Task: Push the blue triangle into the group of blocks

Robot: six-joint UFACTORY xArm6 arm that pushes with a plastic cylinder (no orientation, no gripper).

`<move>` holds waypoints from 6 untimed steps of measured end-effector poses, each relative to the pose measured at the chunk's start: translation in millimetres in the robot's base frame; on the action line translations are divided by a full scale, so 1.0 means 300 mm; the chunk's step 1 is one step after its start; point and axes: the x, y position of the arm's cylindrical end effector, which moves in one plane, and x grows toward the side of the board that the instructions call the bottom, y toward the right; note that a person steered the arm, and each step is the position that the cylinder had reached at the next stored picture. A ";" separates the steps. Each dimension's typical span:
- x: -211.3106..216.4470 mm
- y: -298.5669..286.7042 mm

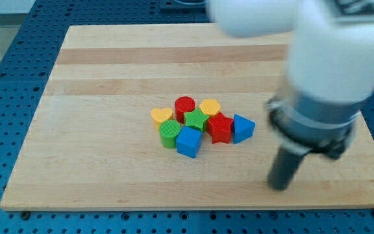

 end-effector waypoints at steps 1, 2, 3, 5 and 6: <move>-0.225 0.034; -0.185 0.033; -0.178 0.015; -0.329 -0.020; -0.326 -0.100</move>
